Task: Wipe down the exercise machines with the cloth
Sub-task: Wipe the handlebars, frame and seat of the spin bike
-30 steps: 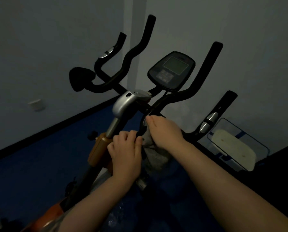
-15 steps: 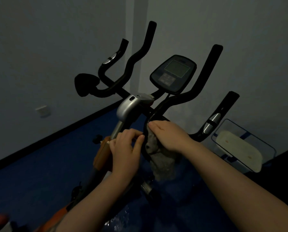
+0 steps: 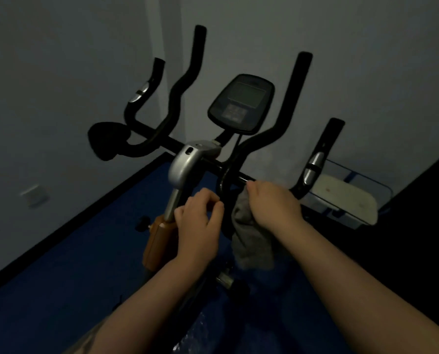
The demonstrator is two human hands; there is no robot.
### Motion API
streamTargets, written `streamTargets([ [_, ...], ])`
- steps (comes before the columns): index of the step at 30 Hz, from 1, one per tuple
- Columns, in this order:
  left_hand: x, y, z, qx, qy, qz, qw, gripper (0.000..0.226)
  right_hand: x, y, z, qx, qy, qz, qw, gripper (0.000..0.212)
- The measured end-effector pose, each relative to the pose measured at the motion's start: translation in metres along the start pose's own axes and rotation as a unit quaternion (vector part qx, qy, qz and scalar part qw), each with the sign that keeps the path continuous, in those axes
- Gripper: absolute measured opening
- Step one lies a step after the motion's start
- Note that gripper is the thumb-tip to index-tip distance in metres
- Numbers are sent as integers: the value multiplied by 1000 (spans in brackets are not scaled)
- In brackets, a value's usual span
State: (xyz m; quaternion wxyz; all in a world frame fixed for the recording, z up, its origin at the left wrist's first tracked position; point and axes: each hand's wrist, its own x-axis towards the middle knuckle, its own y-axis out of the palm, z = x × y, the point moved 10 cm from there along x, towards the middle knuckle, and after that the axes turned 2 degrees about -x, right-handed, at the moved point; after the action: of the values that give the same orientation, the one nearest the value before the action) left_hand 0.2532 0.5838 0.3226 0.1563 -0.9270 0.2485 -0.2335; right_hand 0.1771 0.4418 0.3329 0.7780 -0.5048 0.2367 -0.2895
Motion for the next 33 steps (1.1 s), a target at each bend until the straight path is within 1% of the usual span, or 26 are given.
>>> streamTargets([
  [2,7,9,-3,-24,20,10,999,10,-13,1,-5,-10,16,-49,999,30],
  [4,14,19,-9,-20,55,34,998,24,-31,2,-19,9,63,-69,996,33],
  [7,21,33,-14,0,134,92,987,42,-30,3,-31,17,104,-56,993,38],
  [9,22,38,-12,7,176,119,977,44,-16,-1,-26,11,105,-38,994,40],
  [10,23,41,-10,1,182,132,974,44,-15,-2,-23,14,105,-41,994,40],
  [11,23,43,-9,-10,181,142,973,45,-19,-2,-22,17,114,-58,992,39],
  [14,22,44,-9,-37,173,143,974,43,-58,-1,-25,26,145,-150,978,34],
  [15,22,45,-9,-38,171,146,974,40,-70,1,-26,21,153,-153,976,34],
  [17,21,46,-7,-38,174,158,971,38,-69,-2,-33,4,158,-136,978,34],
  [20,24,47,-4,-37,180,160,970,41,-44,-12,-30,-13,150,-98,984,39],
  [21,24,48,-4,-37,180,159,970,41,-42,-12,-28,-8,155,-110,982,38],
  [23,22,48,-5,-41,178,156,971,40,-58,-5,-28,7,178,-160,971,32],
  [25,21,47,-5,-44,182,155,970,38,-83,9,-27,26,203,-176,963,28],
  [27,22,47,-4,-40,191,156,968,39,-89,12,-32,33,204,-164,965,30],
  [31,24,46,-5,-37,204,140,968,40,-59,-1,-37,28,171,-123,977,44],
  [33,22,46,-6,-44,199,139,969,37,-61,2,-38,45,164,-103,980,44],
])
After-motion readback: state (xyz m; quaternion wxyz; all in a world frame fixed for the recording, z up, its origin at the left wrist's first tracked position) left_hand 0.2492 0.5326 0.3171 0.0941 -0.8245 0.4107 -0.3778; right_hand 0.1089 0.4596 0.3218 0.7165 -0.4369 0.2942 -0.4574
